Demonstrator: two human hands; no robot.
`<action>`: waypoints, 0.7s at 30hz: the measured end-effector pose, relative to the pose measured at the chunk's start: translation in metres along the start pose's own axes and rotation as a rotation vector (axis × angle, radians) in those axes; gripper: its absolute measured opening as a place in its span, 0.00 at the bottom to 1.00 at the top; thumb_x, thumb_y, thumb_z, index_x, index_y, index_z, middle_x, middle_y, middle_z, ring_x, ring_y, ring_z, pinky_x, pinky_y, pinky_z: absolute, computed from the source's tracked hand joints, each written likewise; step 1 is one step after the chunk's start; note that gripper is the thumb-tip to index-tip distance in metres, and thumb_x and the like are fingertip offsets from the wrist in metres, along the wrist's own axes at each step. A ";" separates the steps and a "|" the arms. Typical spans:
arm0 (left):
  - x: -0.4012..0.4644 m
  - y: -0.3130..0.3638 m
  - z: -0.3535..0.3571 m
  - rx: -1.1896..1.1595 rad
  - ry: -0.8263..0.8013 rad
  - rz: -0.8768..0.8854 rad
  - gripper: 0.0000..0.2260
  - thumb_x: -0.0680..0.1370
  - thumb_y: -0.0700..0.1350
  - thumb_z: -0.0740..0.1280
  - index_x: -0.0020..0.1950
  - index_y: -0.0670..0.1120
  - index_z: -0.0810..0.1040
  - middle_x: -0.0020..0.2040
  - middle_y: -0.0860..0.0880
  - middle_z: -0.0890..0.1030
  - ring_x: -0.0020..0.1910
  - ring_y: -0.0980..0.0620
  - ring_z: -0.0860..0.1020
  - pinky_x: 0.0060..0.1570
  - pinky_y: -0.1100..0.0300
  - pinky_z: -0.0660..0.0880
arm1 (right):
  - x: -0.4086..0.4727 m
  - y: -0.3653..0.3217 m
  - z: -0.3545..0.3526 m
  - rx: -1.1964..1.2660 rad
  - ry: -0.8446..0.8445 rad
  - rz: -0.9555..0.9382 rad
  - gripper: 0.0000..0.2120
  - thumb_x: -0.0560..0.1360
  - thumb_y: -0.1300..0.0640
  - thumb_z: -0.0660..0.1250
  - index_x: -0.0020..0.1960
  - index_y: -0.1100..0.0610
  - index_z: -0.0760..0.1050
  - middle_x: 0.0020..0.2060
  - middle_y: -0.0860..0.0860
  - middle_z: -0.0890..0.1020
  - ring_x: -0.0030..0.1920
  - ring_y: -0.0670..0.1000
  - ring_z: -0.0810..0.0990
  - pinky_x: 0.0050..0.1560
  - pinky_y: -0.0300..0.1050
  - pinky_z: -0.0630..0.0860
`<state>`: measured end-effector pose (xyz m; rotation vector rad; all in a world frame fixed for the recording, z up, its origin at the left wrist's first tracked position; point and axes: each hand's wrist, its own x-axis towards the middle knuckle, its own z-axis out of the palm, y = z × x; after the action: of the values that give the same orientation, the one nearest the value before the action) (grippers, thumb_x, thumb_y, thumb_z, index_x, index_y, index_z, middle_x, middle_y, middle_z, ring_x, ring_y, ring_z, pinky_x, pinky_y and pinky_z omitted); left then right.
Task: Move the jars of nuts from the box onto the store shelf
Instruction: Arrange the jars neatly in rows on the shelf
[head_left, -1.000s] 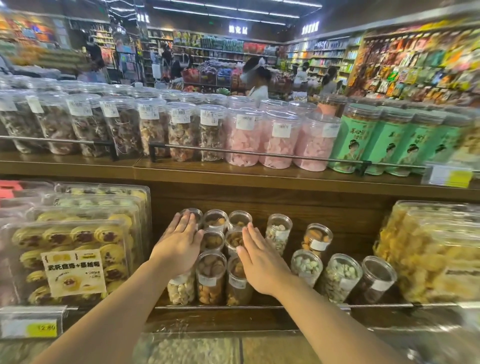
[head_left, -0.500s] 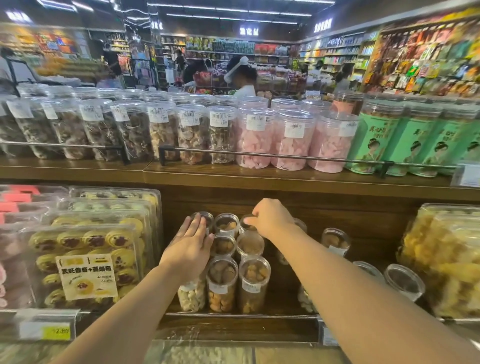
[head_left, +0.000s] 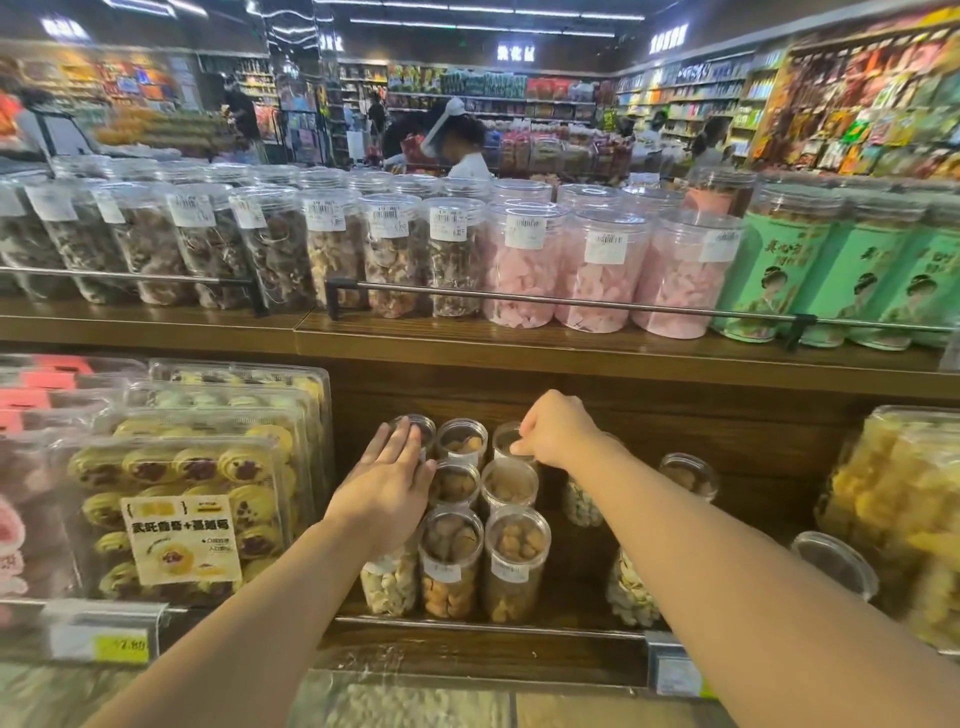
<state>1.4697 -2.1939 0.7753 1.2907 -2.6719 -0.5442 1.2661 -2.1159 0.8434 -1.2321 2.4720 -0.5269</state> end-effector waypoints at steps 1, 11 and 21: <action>0.000 0.000 -0.001 -0.003 0.005 -0.002 0.27 0.86 0.57 0.44 0.83 0.49 0.45 0.83 0.55 0.41 0.80 0.56 0.35 0.76 0.60 0.36 | -0.001 -0.001 -0.001 0.007 -0.014 -0.017 0.16 0.76 0.57 0.76 0.62 0.58 0.82 0.59 0.56 0.82 0.61 0.56 0.80 0.62 0.50 0.77; -0.001 0.003 -0.002 -0.006 0.002 -0.013 0.27 0.86 0.56 0.45 0.83 0.49 0.45 0.83 0.55 0.42 0.79 0.58 0.35 0.74 0.61 0.34 | -0.003 0.012 0.009 0.064 0.073 0.012 0.13 0.77 0.55 0.74 0.60 0.58 0.83 0.56 0.54 0.84 0.59 0.53 0.81 0.58 0.45 0.76; 0.003 -0.002 0.000 -0.036 -0.006 -0.007 0.27 0.87 0.56 0.46 0.84 0.48 0.45 0.83 0.56 0.42 0.78 0.60 0.35 0.74 0.62 0.34 | -0.019 0.056 -0.037 0.009 0.111 -0.134 0.14 0.81 0.55 0.68 0.66 0.52 0.81 0.64 0.51 0.81 0.64 0.51 0.79 0.67 0.48 0.74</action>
<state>1.4689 -2.1973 0.7747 1.2911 -2.6504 -0.5955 1.2222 -2.0622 0.8519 -1.4074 2.4854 -0.6570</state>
